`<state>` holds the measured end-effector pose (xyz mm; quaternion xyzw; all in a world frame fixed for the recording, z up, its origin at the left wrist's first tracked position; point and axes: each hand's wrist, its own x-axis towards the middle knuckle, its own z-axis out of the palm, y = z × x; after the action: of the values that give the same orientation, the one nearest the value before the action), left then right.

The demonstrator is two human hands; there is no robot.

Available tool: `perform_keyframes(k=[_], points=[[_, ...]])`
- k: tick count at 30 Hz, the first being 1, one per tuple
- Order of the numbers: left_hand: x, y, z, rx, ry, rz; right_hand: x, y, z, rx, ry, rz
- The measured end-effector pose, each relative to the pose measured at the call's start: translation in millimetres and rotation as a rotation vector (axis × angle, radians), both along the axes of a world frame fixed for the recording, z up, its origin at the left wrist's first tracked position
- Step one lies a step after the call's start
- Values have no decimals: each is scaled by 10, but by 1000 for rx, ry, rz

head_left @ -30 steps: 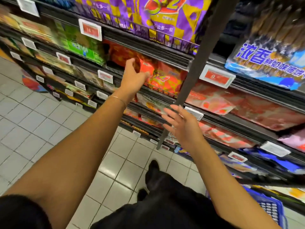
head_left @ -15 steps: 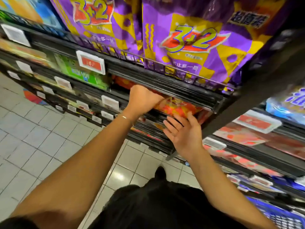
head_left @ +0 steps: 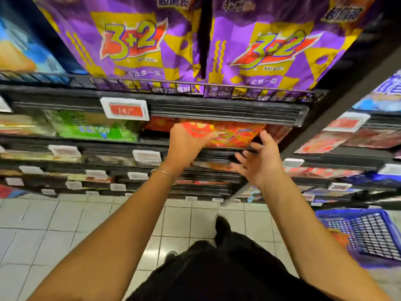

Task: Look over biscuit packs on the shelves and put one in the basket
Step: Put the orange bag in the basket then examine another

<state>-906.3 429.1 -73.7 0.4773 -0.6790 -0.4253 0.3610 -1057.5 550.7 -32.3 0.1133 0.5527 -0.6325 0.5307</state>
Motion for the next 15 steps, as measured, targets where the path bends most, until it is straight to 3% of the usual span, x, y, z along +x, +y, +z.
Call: perform_keyframes(k=[2, 7, 9, 13, 15], points=[[111, 25, -20, -15, 56, -17, 95, 27, 40, 16, 105, -13], [407, 272, 55, -164, 245, -163, 380, 278, 34, -165, 48, -112], [564, 407, 189, -218, 313, -175, 498, 368, 20, -213, 112, -102], [858, 586, 539, -162, 388, -14, 644, 473, -5, -281, 503, 135], [1047, 576, 623, 28, 443, 38, 726, 503, 29, -306, 582, 319]])
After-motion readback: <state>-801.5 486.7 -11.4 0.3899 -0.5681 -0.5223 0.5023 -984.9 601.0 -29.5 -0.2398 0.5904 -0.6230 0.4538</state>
